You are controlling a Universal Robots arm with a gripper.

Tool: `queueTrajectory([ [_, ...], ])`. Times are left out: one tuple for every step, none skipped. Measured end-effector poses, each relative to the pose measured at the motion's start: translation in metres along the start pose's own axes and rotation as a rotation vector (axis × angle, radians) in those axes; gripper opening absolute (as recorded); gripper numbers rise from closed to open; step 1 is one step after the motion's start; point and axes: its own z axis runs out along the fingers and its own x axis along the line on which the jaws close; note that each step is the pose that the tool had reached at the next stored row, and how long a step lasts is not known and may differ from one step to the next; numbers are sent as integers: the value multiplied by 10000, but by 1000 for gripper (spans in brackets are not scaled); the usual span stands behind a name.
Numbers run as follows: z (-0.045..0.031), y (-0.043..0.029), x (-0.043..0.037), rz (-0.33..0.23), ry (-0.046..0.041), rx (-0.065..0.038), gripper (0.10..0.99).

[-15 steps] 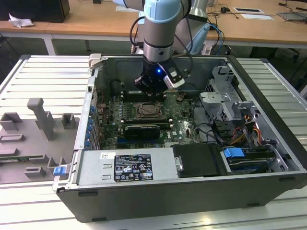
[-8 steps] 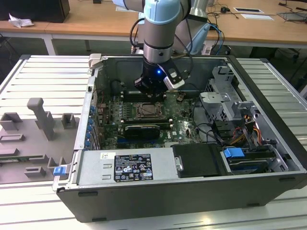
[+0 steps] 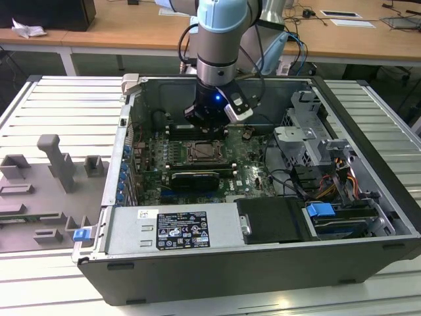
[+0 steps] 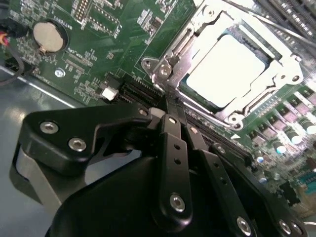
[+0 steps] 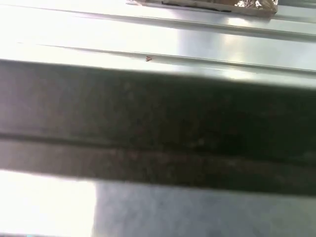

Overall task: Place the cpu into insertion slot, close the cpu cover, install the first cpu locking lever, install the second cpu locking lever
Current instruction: 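Install the first cpu locking lever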

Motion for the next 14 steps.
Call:
queueTrajectory([
  [-37, 4, -1, 1, 1, 1, 106],
  [-61, 6, -1, 0, 1, 3, 106],
  [-67, 6, -1, 0, -1, 0, 106],
  [-67, 3, -1, 0, -1, 0, 106],
  [-69, -7, 0, -1, 0, 1, 106],
  [-69, -12, 0, 0, 1, 1, 106],
  [-70, -19, 1, -1, 0, 1, 106],
  [-71, -23, 1, 0, 1, 2, 106],
  [-71, -26, 2, 1, -1, 1, 106],
  [-71, -29, 2, 1, 0, 1, 106],
  [-71, -32, 2, 0, 0, 1, 106],
  [-71, -33, 2, 0, -1, 0, 106],
  [-72, -37, 3, 0, 0, 2, 106],
  [-72, -40, 3, 0, 0, 2, 106],
])
